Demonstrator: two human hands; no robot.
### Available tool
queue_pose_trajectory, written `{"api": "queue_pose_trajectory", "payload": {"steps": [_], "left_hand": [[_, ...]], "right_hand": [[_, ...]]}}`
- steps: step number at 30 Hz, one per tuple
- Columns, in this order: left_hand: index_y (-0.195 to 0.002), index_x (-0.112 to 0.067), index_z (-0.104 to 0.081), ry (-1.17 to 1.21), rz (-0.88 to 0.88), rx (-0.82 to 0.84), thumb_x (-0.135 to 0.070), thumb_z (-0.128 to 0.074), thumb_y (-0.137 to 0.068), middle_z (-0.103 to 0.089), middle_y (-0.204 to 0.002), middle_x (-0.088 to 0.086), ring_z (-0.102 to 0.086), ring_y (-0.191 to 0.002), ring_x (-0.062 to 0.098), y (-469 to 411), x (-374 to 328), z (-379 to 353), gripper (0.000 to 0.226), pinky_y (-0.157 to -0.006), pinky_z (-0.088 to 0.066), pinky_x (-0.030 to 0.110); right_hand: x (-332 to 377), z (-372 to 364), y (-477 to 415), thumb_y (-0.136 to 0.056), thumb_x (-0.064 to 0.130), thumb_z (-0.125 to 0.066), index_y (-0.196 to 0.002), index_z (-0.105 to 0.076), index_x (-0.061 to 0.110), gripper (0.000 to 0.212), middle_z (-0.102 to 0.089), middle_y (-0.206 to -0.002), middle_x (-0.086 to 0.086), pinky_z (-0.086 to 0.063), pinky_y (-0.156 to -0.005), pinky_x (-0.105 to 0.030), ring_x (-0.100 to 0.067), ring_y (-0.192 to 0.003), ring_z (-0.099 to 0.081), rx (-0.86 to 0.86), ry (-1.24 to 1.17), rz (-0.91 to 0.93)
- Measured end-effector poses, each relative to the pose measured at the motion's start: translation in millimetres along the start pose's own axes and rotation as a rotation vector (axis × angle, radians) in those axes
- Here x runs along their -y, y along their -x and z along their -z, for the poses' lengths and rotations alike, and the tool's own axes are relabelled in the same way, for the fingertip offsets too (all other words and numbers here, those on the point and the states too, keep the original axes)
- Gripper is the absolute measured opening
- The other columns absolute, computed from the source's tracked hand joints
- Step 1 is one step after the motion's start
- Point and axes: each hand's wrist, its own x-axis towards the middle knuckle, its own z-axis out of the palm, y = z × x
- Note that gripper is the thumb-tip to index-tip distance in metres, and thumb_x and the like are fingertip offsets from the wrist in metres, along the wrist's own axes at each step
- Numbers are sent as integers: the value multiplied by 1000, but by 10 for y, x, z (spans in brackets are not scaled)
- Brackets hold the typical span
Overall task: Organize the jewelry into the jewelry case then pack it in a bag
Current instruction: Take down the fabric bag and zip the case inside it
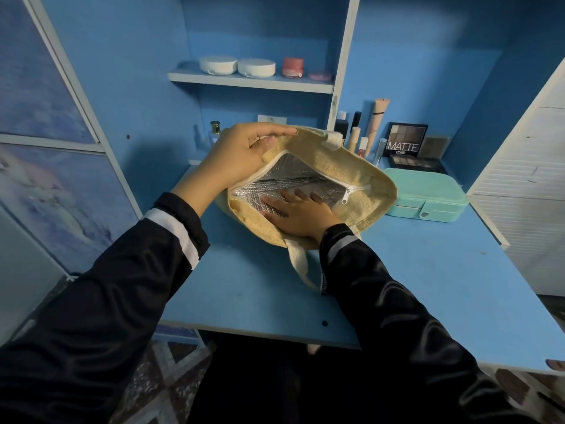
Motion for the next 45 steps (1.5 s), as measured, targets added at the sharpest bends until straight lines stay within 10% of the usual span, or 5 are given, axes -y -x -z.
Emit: {"api": "queue_pose_trajectory", "payload": {"steps": [9, 14, 21, 36, 45], "left_hand": [[-125, -34, -64, -2, 60, 27, -6, -51, -100, -59, -128, -23, -48, -127, -2, -29, -140, -71, 40, -87, -32, -4], [-127, -38, -63, -31, 70, -16, -9, -49, -102, -53, -134, -21, -58, -66, -12, 12, -185, -141, 40, -67, -45, 12], [-124, -36, -65, -31, 75, -92, -8, -46, -103, -57, -132, -18, -47, -46, 1, 19, -157, -172, 39, -46, -36, 12], [-128, -31, -63, -14, 97, -120, -5, -48, -101, -56, -139, -11, -50, -112, -6, 81, -241, -181, 41, -72, -31, -10], [-130, -30, -61, 73, 26, -85, -5, -46, -102, -53, -128, -24, -52, -113, 13, 201, -341, -327, 40, -90, -44, 12]], "right_hand": [[-169, -33, 104, -89, 74, -14, -146, -7, 57, 60, -7, -163, 7, -1, -120, -47, -20, -150, -1, 2, 8, 46], [-181, -70, 129, -90, 72, -18, -145, -10, 58, 57, -10, -162, 9, -2, -121, -46, -19, -150, -4, -44, -16, 49], [-232, -89, 180, -92, 70, -20, -145, -11, 59, 54, -8, -162, 11, 0, -121, -43, -17, -150, -2, -49, -43, 63], [-364, -211, 230, -92, 70, -22, -143, -11, 61, 54, -6, -162, 12, 3, -121, -42, -17, -150, 1, -97, -95, 89], [-422, -208, 249, -90, 72, -25, -144, -17, 59, 56, -9, -162, 10, 0, -121, -45, -18, -150, -2, -137, -105, 112]]}}
